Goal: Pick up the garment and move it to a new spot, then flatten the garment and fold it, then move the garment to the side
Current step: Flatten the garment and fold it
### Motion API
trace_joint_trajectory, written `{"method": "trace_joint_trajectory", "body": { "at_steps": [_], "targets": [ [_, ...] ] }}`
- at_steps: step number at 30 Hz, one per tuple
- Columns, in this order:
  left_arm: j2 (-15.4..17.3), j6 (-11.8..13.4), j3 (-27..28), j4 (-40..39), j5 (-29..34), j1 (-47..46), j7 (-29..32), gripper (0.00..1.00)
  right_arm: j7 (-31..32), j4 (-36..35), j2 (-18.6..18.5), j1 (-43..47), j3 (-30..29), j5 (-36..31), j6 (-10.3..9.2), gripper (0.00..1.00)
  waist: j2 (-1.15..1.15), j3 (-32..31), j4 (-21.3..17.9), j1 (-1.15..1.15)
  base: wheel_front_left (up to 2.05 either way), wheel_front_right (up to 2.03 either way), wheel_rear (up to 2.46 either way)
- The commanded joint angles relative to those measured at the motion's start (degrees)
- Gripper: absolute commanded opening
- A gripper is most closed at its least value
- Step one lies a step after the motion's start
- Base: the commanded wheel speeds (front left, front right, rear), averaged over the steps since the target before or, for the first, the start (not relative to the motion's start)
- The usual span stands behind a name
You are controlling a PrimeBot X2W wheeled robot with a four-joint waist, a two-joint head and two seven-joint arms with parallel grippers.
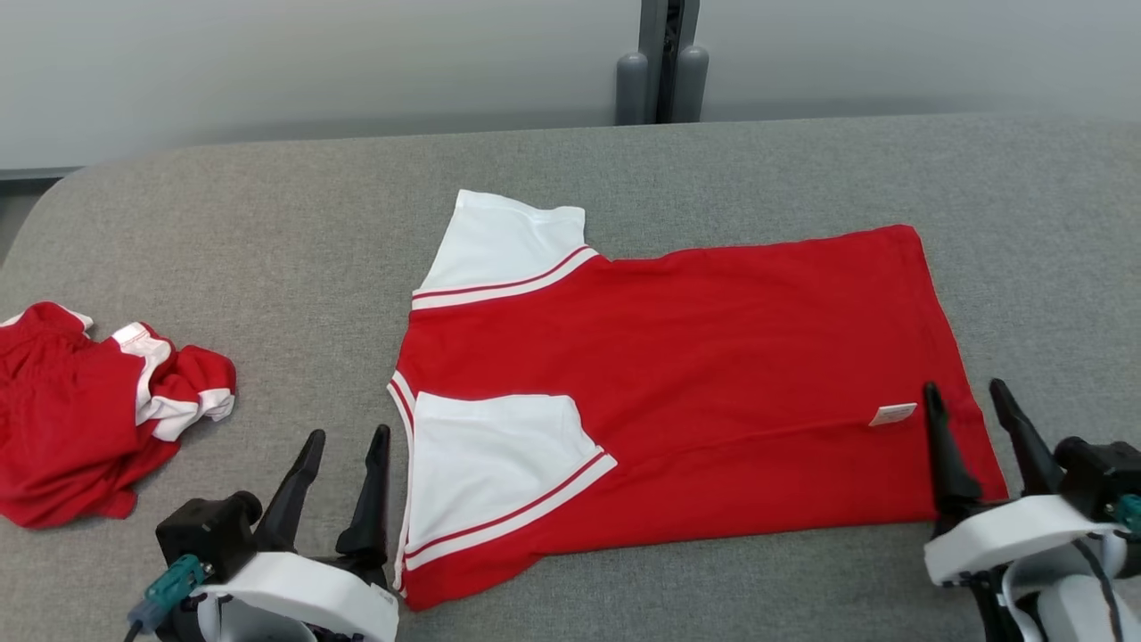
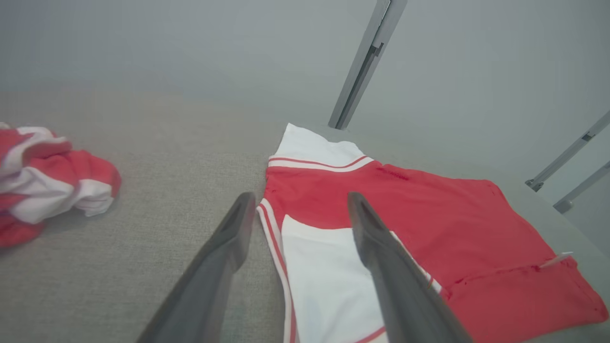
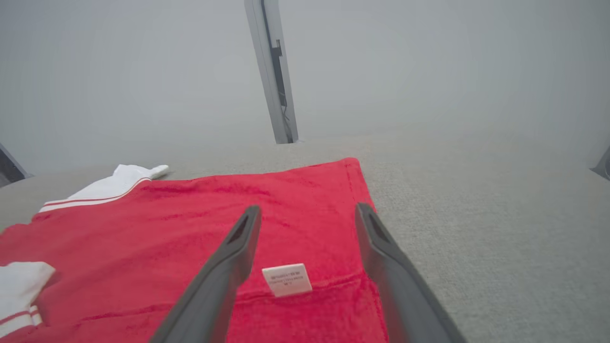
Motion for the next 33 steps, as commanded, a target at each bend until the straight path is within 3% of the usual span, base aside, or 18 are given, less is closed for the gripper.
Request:
{"method": "trace_joint_trajectory", "body": {
  "at_steps": [1, 7, 14, 26, 33],
  "targets": [
    [-0.83, 0.67, 0.57, 0.45, 0.73, -0.75, -2.72, 1.0, -0.3, -1.26, 1.29, -0.75, 0.31, -1.01, -0.01, 1.0, 0.0, -0.88, -0.22, 0.0, 0.0, 0.0, 0.0],
    [-2.94, 1.86, 1.2, 3.48, 3.24, -2.13, -11.92, 1.0, -0.23, -5.2, 4.06, 0.04, 3.25, -3.52, -0.01, 1.0, 0.0, -2.81, -0.25, 0.0, 0.0, 0.0, 0.0],
    [-3.87, 1.59, 0.2, 9.61, 5.77, -6.87, -14.0, 1.0, -0.22, -5.73, 4.75, 0.84, 3.66, -5.48, -0.01, 1.0, 0.0, -3.85, -0.49, 0.0, 0.0, 0.0, 0.0],
    [-3.41, -2.26, -2.92, 30.39, 7.65, -33.6, -6.59, 1.0, -0.23, -6.48, 3.92, -2.44, 5.04, -5.99, -0.01, 1.0, 0.0, 3.74, -4.12, 0.0, 0.0, 0.0, 0.0],
    [-3.7, -2.03, -3.39, 42.63, 7.72, -47.07, -1.12, 1.0, -0.23, -7.67, 3.68, -4.52, 4.69, -6.49, -0.01, 1.0, 0.0, 9.62, -6.0, 0.0, 0.0, 0.0, 0.0]
  ]
}}
